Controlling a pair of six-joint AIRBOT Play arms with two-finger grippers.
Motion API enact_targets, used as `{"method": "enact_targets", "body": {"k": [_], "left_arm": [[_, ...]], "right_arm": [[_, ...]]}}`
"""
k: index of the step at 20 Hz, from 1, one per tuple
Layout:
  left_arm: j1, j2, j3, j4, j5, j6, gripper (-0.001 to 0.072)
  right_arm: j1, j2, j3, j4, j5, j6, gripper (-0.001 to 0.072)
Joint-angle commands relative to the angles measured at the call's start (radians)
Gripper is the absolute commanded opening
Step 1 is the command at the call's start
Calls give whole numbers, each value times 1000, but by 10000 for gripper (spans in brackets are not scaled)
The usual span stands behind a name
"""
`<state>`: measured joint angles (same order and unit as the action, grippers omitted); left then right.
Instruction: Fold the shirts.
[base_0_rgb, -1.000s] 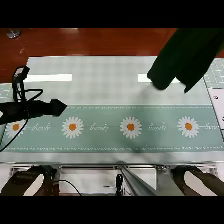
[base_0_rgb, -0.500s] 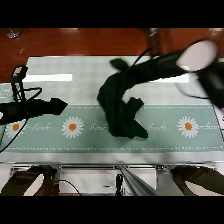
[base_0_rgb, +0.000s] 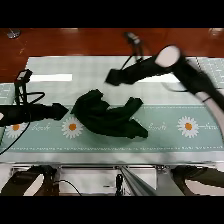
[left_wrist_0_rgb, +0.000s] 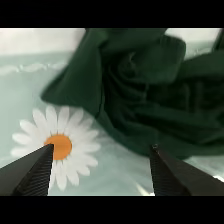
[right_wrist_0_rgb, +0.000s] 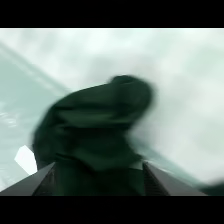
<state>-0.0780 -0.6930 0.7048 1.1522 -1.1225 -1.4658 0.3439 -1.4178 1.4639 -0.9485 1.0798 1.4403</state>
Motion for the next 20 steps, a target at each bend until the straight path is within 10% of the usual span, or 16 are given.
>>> {"method": "enact_targets", "body": {"k": [1,10,14,20], "left_arm": [[1,-5,-6,19,-91,-33,702],[24,-489,24,-213,71,68,692],[23,-606,45,-372,133,221,88],[23,-609,80,-402,135,277,23]], "right_arm": [[-314,147,-32,-248,238,24,625],[-629,608,-935,-18,92,-77,623],[-520,639,-1110,59,105,-69,623],[-342,578,-1125,118,-69,40,623]]}}
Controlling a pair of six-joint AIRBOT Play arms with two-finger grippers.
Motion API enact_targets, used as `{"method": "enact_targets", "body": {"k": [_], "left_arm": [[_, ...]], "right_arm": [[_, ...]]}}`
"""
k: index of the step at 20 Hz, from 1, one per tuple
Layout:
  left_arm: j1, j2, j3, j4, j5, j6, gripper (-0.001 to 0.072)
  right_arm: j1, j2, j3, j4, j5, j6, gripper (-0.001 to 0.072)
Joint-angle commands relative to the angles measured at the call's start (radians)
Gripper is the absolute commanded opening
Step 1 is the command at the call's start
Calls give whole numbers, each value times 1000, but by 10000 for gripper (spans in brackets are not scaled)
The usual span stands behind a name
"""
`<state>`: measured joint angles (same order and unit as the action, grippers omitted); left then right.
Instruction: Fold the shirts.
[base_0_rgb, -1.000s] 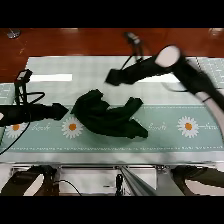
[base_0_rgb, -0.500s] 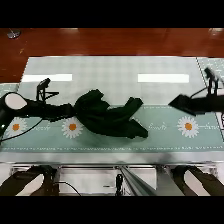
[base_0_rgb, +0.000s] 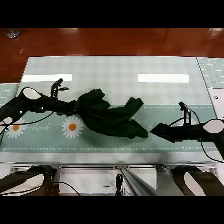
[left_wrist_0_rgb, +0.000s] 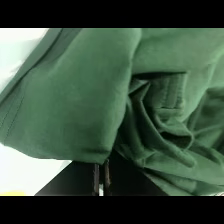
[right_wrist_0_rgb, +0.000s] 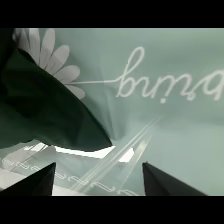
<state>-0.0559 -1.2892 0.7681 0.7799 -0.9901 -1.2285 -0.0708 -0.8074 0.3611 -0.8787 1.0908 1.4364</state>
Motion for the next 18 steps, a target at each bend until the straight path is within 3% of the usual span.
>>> {"method": "enact_targets", "body": {"k": [1,5,9,10,11,12,15,18], "left_arm": [[0,-13,16,-29,3,39,23],[0,-13,16,-29,3,39,23],[0,-13,16,-29,2,39,23],[0,-13,16,-29,2,39,23],[0,-13,18,-30,-6,39,23],[2,-11,26,-31,-22,40,23],[18,68,149,-76,-56,47,22],[29,201,428,-191,45,64,22]], "right_arm": [[97,-68,-21,85,-111,31,623],[200,-203,-3,281,-215,-65,623],[334,-341,88,309,-242,-77,615],[365,-375,116,309,-225,-89,441],[387,-397,148,313,-198,-129,123],[392,-401,185,317,-171,-169,29],[311,-360,448,238,-44,-162,28],[184,-351,968,72,16,-34,27]]}}
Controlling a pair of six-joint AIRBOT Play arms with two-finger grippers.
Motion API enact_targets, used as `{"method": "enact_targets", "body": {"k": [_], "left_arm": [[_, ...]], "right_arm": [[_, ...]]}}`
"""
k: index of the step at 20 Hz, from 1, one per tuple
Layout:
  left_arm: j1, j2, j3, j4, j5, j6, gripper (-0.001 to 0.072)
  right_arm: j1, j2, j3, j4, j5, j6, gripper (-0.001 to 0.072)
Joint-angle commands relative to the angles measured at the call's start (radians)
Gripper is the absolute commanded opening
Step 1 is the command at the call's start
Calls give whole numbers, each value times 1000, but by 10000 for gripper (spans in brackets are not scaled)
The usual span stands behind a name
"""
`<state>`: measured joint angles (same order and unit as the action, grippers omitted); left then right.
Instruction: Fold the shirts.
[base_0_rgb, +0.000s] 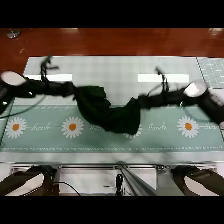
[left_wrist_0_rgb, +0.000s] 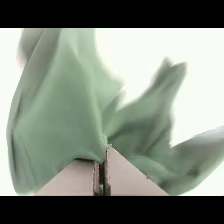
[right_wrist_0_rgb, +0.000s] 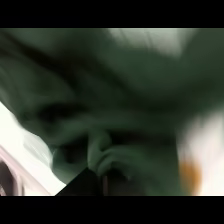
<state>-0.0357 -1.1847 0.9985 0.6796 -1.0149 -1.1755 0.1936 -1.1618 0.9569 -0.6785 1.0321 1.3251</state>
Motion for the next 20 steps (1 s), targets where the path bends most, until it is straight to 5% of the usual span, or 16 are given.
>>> {"method": "enact_targets", "body": {"k": [1,3,6,10,20], "left_arm": [[8,126,305,-90,115,8,21],[13,162,534,-63,135,-7,21],[13,194,844,122,56,-157,21],[13,253,1114,326,-130,-253,21],[13,441,1061,349,-292,-278,22]], "right_arm": [[-108,-5,569,-168,91,111,27],[-137,-15,911,-223,152,139,27],[-136,19,1281,-265,252,142,27],[-136,259,1243,-314,252,92,27],[-137,436,1158,-383,444,114,28]]}}
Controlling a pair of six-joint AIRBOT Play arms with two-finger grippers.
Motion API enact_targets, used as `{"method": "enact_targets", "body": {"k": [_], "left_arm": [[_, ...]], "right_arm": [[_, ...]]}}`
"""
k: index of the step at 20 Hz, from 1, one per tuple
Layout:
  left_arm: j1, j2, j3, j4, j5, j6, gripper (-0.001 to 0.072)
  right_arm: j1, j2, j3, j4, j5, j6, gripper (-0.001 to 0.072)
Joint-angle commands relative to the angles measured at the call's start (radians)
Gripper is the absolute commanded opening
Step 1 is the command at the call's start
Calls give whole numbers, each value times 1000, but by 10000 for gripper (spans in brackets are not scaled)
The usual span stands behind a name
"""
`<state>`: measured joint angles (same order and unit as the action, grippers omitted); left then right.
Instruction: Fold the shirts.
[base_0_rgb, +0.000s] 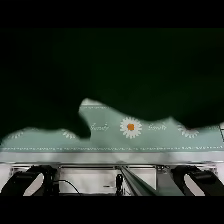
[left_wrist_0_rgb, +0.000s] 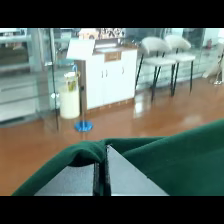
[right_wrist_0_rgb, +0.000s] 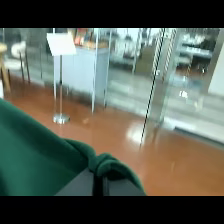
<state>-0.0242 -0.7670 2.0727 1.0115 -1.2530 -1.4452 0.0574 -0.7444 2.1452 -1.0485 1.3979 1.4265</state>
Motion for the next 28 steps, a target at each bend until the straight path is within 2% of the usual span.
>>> {"method": "enact_targets", "body": {"k": [1,5,9,14,20,23,24,25,26,27,28], "left_arm": [[1,23,-56,17,-58,-8,22],[1,-23,-283,-10,-57,-7,22],[-19,-185,-460,-17,-37,23,22],[-66,-491,-487,-21,188,39,22],[-155,-764,-487,-122,332,38,22],[-207,-830,-487,-122,336,38,25],[-218,-847,-487,-122,332,38,63],[-222,-858,-487,-122,322,38,279],[-220,-866,-487,-121,304,38,669],[-207,-867,-486,-106,273,38,704],[-181,-866,-475,-75,212,37,703]], "right_arm": [[0,18,-74,-2,88,12,27],[0,18,-343,0,77,8,28],[0,-27,-623,-68,-12,-15,28],[-18,-338,-702,-288,-211,23,28],[-175,-749,-528,47,-424,68,28],[-198,-861,-430,76,-411,82,29],[-199,-883,-422,78,-394,82,29],[-199,-897,-422,81,-379,82,139],[-199,-907,-422,81,-359,81,492],[-207,-909,-422,75,-340,75,632],[-227,-906,-416,71,-298,67,633]]}}
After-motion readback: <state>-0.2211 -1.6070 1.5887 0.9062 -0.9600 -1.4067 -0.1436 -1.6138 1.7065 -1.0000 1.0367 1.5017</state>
